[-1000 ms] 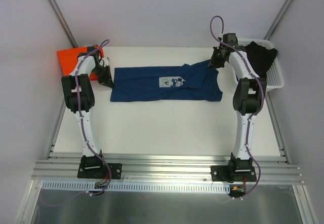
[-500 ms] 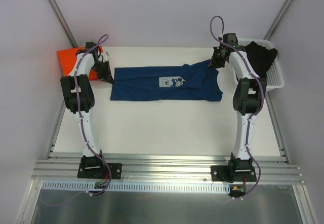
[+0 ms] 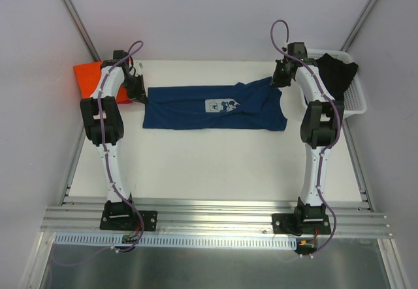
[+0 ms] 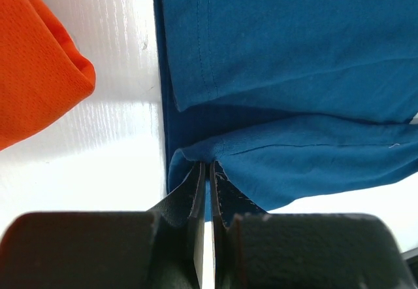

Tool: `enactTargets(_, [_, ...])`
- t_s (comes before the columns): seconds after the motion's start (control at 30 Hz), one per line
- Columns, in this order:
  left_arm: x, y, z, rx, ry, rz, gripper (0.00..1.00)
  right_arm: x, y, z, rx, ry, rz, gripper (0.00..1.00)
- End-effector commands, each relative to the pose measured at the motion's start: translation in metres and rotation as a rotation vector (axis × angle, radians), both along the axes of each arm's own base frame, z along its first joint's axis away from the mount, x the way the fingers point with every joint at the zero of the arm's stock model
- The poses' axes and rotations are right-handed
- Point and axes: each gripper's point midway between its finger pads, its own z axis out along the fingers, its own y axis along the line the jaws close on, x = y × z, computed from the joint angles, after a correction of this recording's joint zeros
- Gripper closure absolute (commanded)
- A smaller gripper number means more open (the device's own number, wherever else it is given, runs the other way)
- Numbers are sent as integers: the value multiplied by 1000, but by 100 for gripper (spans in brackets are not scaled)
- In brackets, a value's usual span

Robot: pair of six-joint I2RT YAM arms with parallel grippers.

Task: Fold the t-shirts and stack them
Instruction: Fold the other side of the tshirt into a rectangle

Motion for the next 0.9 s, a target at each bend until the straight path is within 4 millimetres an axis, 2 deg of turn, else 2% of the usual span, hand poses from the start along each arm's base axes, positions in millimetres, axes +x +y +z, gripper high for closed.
enactTargets(0.0, [11, 3, 16, 40, -45, 18, 100, 15, -2, 32, -21, -96, 7, 99])
enactTargets(0.2, [11, 5, 11, 70, -38, 23, 100, 16, -2, 28, -22, -91, 6, 100])
enactTargets(0.37, [9, 15, 10, 117, -28, 56, 100, 17, -2, 25, -26, -88, 7, 100])
enactTargets(0.57, [8, 15, 14, 107, -36, 50, 100, 24, 0, 39, -7, -122, -6, 100])
enactTargets(0.67, [5, 17, 16, 119, -35, 52, 100, 25, 7, 47, 17, -136, -2, 99])
enactTargets(0.87, [1, 26, 16, 148, -28, 73, 100, 28, 20, 39, 27, -131, 17, 99])
